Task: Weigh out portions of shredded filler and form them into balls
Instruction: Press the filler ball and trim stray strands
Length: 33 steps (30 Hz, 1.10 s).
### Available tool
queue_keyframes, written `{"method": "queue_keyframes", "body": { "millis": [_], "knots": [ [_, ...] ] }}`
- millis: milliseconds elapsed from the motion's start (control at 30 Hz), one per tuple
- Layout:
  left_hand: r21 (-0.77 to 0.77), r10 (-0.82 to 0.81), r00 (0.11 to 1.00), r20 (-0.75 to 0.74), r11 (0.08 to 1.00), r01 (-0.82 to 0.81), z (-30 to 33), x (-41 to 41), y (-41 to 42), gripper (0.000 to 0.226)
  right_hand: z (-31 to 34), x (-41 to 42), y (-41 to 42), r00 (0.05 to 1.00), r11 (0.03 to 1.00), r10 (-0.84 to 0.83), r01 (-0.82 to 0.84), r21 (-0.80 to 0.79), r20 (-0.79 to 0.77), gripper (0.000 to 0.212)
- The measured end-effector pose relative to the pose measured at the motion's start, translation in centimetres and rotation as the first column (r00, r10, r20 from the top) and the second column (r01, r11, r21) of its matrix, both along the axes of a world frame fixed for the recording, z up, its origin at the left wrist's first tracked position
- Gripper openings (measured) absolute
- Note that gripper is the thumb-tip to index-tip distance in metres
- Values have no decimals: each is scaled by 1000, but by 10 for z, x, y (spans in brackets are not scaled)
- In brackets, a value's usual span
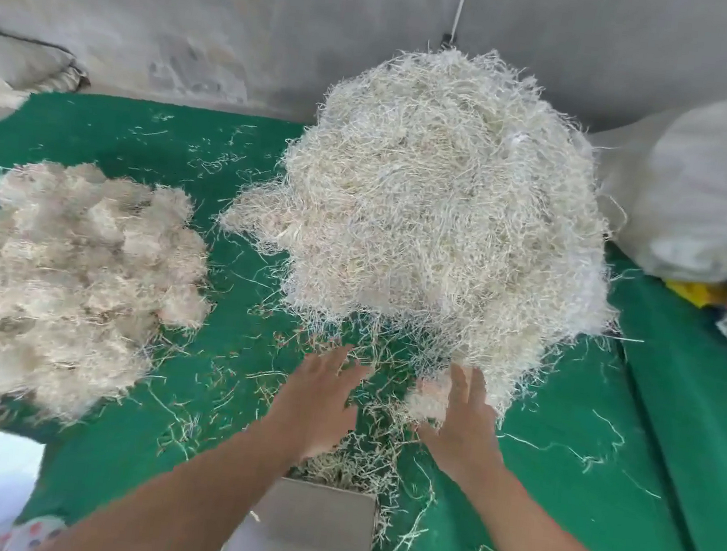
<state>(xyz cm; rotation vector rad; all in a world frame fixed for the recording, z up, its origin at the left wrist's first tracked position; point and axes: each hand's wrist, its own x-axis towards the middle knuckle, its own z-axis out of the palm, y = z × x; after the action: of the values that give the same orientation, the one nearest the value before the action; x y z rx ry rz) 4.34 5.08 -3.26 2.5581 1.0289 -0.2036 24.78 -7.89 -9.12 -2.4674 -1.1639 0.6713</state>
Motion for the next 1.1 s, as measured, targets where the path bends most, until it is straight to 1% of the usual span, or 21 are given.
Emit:
{"method": "queue_keyframes", "body": {
  "millis": [67, 100, 167, 233, 300, 367, 400, 433, 500, 567, 633, 667, 700, 733, 767, 833, 900, 967, 1033, 1067, 1100],
  "knots": [
    [-72, 5, 998, 55, 997, -1, -6, 28, -12, 66, -5, 16, 6, 999, 999, 21, -20, -36, 33, 121],
    [-119, 23, 996, 81, 993, -13, -8, 38, -18, 65, -9, 24, 9, 1000, 998, 12, -10, -68, 20, 124],
    [-235, 88, 989, 122, 970, -57, -14, 50, -31, 64, -18, 40, 15, 998, 989, -45, 39, -140, -37, 124],
    [-398, 178, 974, 140, 911, -109, -18, 56, -41, 63, -26, 50, 20, 990, 968, -127, 110, -226, -66, 120],
    [-521, 254, 957, 138, 840, -148, -25, 58, -45, 61, -29, 54, 23, 990, 948, -141, 126, -294, -30, 104],
    [-608, 333, 933, 137, 772, -187, -31, 57, -47, 60, -26, 49, 22, 992, 944, -127, 115, -309, -19, 75],
    [-654, 383, 915, 129, 726, -211, -31, 58, -47, 61, -21, 43, 21, 990, 954, -131, 111, -277, -55, 66],
    [-696, 443, 887, 127, 677, -238, -30, 59, -47, 62, -18, 35, 19, 982, 969, -141, 110, -222, -127, 61],
    [-783, 570, 805, 162, 571, -247, -26, 62, -48, 62, -8, 13, 15, 958, 992, -124, 111, -66, -259, 47],
    [-902, 681, 716, 156, 394, -179, -23, 69, -47, 60, 3, -10, 11, 939, 991, -41, 81, 105, -340, 23],
    [-958, 701, 704, 112, 265, -112, -17, 74, -48, 54, 11, -32, 1, 904, 974, 18, 80, 210, -428, 15],
    [-967, 720, 689, 87, 228, -115, -14, 76, -48, 48, 15, -40, -6, 886, 968, 40, 80, 238, -463, 19],
    [-972, 767, 640, 40, 178, -152, -12, 76, -48, 44, 19, -46, -12, 869, 960, 69, 75, 269, -489, 24],
    [-973, 809, 588, -11, 128, -194, -11, 74, -47, 44, 23, -50, -18, 859, 953, 106, 55, 297, -500, 27],
    [-972, 836, 548, -29, 104, -210, -10, 70, -47, 47, 27, -51, -23, 853, 945, 142, 35, 326, -502, 25],
    [-979, 835, 551, -14, 100, -176, -3, 61, -47, 57, 35, -50, -30, 848, 929, 166, 37, 368, -504, 18],
    [-982, 828, 561, 7, 112, -152, 6, 51, -52, 56, 39, -51, -34, 900, 898, 130, 70, 434, -416, 23],
    [-979, 826, 559, 72, 165, -118, 11, 43, -58, 40, 38, -57, -37, 918, 873, 69, 134, 469, -390, 44],
    [-968, 838, 529, 136, 225, -107, 19, 33, -61, 32, 42, -56, -39, 885, 868, 34, 204, 452, -464, 75],
    [-967, 836, 523, 164, 241, -82, 23, 29, -59, 32, 46, -52, -39, 881, 883, 64, 168, 438, -468, 87],
    [-966, 824, 532, 194, 255, -43, 27, 23, -59, 35, 50, -46, -38, 902, 911, 121, 65, 407, -415, 97]
  ]
}}
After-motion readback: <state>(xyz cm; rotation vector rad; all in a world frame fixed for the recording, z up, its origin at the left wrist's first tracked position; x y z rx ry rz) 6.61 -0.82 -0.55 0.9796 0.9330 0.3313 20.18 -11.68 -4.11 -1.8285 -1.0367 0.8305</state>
